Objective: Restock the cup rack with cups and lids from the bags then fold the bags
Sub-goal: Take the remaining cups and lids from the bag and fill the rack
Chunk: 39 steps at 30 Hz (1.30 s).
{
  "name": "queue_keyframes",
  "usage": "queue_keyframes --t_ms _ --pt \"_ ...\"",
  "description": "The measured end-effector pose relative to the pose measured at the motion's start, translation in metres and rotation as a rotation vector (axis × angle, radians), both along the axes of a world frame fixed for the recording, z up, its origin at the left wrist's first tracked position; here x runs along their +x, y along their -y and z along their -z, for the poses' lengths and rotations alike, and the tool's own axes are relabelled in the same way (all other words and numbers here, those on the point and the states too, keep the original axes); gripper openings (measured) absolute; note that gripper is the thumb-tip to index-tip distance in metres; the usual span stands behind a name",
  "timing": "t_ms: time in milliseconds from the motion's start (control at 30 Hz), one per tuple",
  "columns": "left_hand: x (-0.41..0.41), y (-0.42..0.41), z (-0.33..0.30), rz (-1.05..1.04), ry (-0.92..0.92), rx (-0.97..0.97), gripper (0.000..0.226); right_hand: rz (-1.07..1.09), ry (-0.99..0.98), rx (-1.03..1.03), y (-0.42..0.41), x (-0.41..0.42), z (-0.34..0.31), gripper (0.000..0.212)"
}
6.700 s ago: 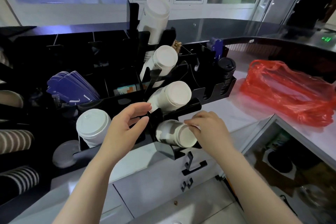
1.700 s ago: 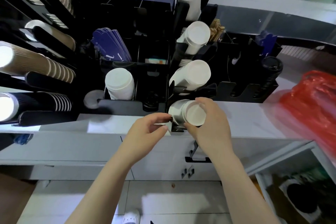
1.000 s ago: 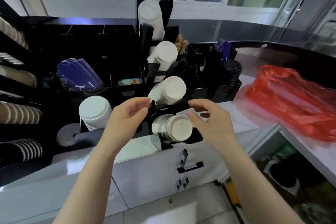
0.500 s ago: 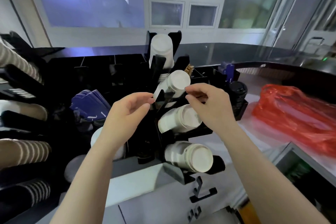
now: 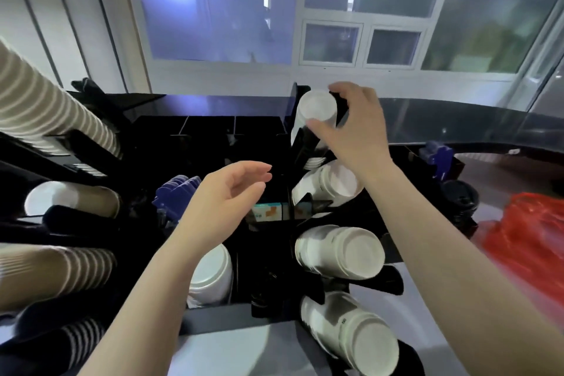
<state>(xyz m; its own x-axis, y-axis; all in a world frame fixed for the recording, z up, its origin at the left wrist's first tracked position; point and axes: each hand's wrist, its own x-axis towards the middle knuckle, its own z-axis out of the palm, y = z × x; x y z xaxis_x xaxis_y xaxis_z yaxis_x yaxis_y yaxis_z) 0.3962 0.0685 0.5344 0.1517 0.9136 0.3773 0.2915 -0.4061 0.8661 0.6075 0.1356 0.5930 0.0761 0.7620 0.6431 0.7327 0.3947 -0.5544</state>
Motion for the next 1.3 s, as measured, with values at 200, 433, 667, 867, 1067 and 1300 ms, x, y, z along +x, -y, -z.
queue_keyframes --t_ms 200,433,667,867,1067,1300 --pt "0.008 -0.004 0.001 -0.045 -0.023 0.000 0.032 -0.038 0.199 -0.139 -0.033 0.003 -0.008 0.062" --pt "0.015 -0.004 0.005 -0.072 -0.040 0.003 0.032 -0.064 0.099 -0.154 -0.036 0.016 -0.009 0.057" --pt "0.020 -0.002 0.012 -0.070 -0.031 -0.030 0.032 0.019 0.251 -0.186 -0.040 0.030 -0.019 0.062" --pt "0.025 0.002 0.016 -0.051 -0.016 -0.055 0.033 -0.038 0.287 -0.127 -0.030 0.029 -0.016 0.053" --pt "0.025 0.007 0.014 -0.050 -0.025 -0.044 0.034 -0.087 0.315 -0.196 -0.031 0.037 -0.012 0.077" --pt "0.027 0.012 0.013 -0.038 -0.001 -0.038 0.032 -0.048 0.243 -0.169 -0.033 0.041 -0.007 0.077"
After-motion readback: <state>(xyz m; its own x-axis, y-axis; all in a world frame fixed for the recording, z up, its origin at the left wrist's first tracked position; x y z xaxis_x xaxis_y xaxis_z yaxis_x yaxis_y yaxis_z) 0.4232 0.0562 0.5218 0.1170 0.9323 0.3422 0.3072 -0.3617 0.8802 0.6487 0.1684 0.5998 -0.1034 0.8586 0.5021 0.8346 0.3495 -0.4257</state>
